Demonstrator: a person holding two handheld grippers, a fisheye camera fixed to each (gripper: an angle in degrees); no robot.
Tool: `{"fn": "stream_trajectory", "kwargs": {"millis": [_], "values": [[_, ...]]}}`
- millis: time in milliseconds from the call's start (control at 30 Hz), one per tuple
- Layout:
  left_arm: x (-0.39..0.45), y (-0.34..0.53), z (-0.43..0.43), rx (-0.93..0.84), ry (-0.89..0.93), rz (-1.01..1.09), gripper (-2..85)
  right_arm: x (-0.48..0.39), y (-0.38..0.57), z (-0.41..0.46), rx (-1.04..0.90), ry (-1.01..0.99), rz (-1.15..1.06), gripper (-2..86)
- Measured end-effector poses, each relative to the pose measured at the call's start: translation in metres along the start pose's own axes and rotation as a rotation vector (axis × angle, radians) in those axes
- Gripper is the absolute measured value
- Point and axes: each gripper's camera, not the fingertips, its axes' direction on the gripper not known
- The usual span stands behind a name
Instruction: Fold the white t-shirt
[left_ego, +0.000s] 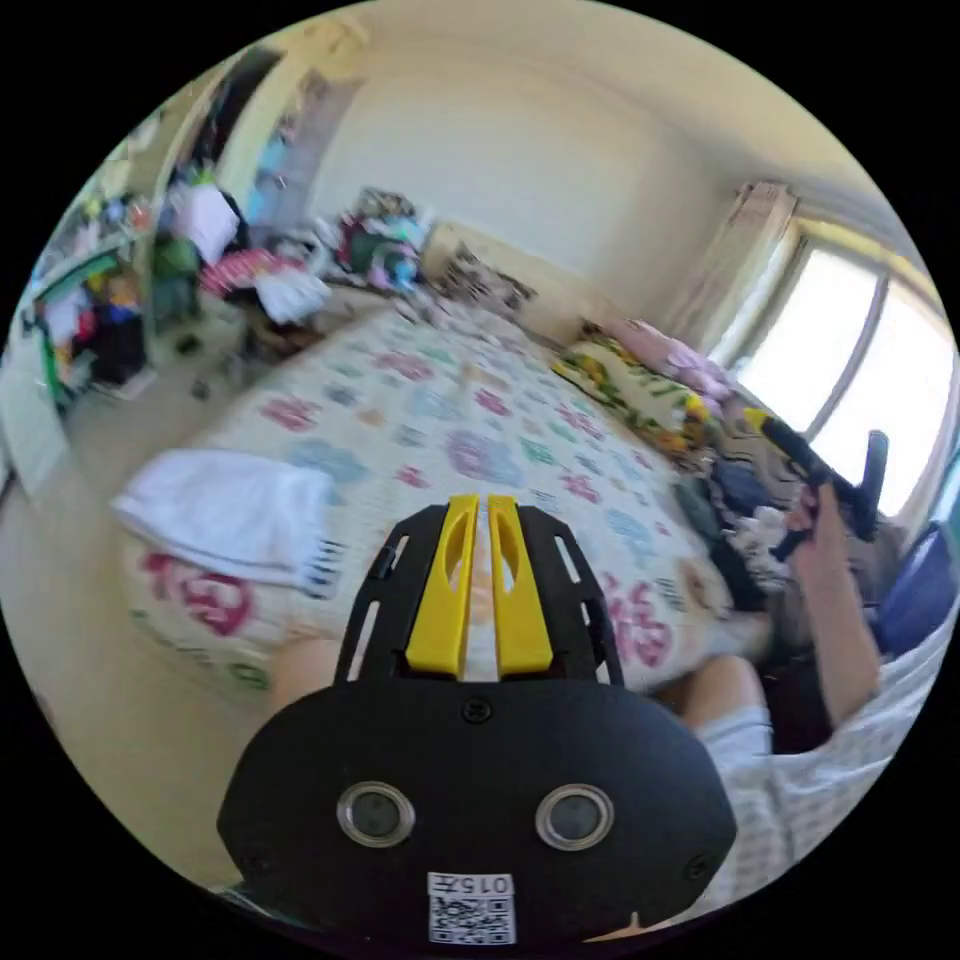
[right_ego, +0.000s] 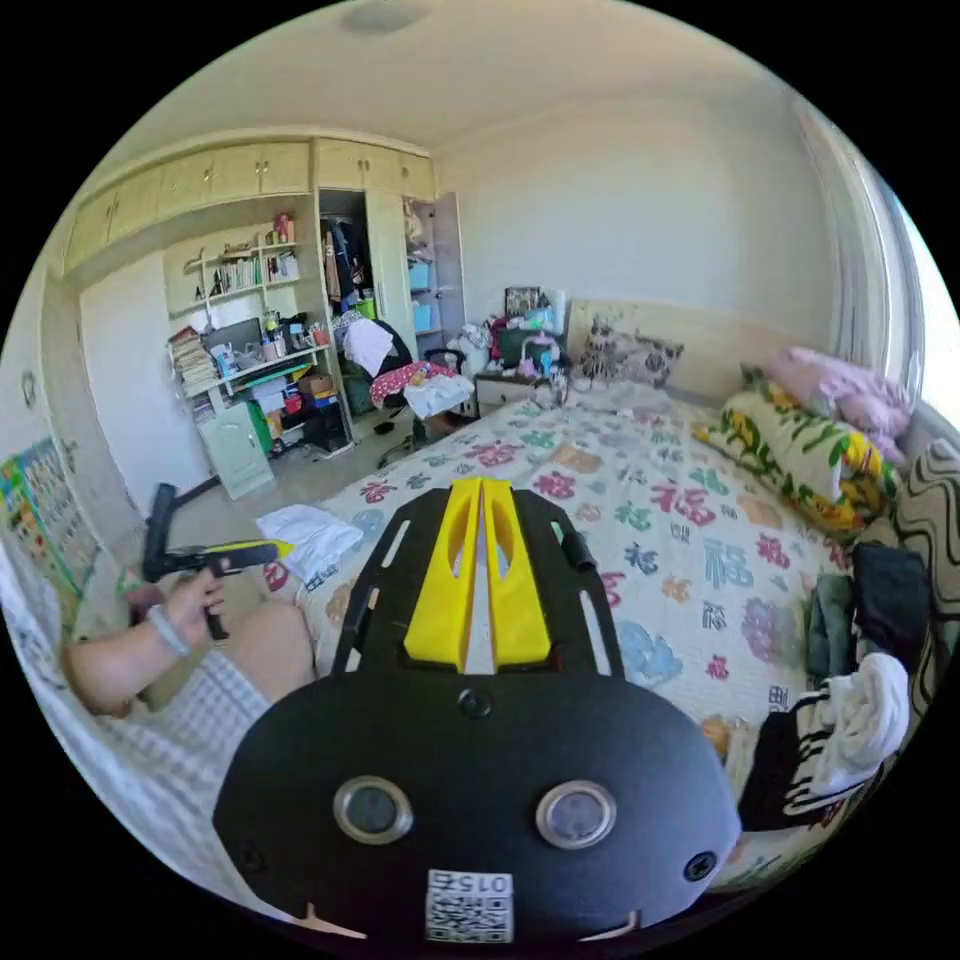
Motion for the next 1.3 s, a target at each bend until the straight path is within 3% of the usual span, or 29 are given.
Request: {"fn": "stream_trajectory", "kwargs": {"millis": [100, 167, 300, 400, 500, 700, 833, 1033, 1133, 1300], "values": [[-0.051, 0.038, -0.037, 0.123, -0.256, 0.005, 5.8, -0.086, 0.014, 0.041, 0.068, 0.155, -0.076, -0.8], [-0.085, 0.06, -0.042, 0.107, -0.328, -0.035, 7.5, -0.127, 0.02, 0.067, 0.047, 0.152, -0.164, -0.9], [-0.168, 0.098, -0.031, -0.074, -0.201, -0.168, 7.8, -0.184, 0.025, 0.135, -0.192, -0.168, -0.261, -0.5], [-0.217, 0.121, -0.024, -0.093, -0.155, -0.262, 9.3, -0.22, 0.026, 0.186, -0.36, -0.274, -0.366, 1.3], [-0.259, 0.136, -0.009, -0.178, -0.1, -0.351, 11.0, -0.266, 0.025, 0.235, -0.48, -0.307, -0.568, 5.2], [-0.33, 0.162, 0.014, -0.295, 0.062, -0.495, 11.9, -0.339, 0.03, 0.334, -0.803, -0.414, -0.721, 7.6], [-0.364, 0.176, 0.018, -0.309, 0.121, -0.516, 11.3, -0.365, 0.045, 0.379, -0.971, -0.328, -0.809, 5.7], [-0.411, 0.19, 0.01, -0.318, 0.143, -0.566, 6.0, -0.364, 0.029, 0.395, -0.991, -0.375, -0.682, 0.4], [-0.434, 0.193, 0.002, -0.291, 0.242, -0.606, 0.6, -0.341, 0.008, 0.386, -0.935, -0.476, -0.487, -0.5], [-0.441, 0.17, -0.034, -0.21, 0.253, -0.502, -0.7, -0.272, -0.044, 0.345, -0.73, -0.557, -0.148, -0.8]]}}
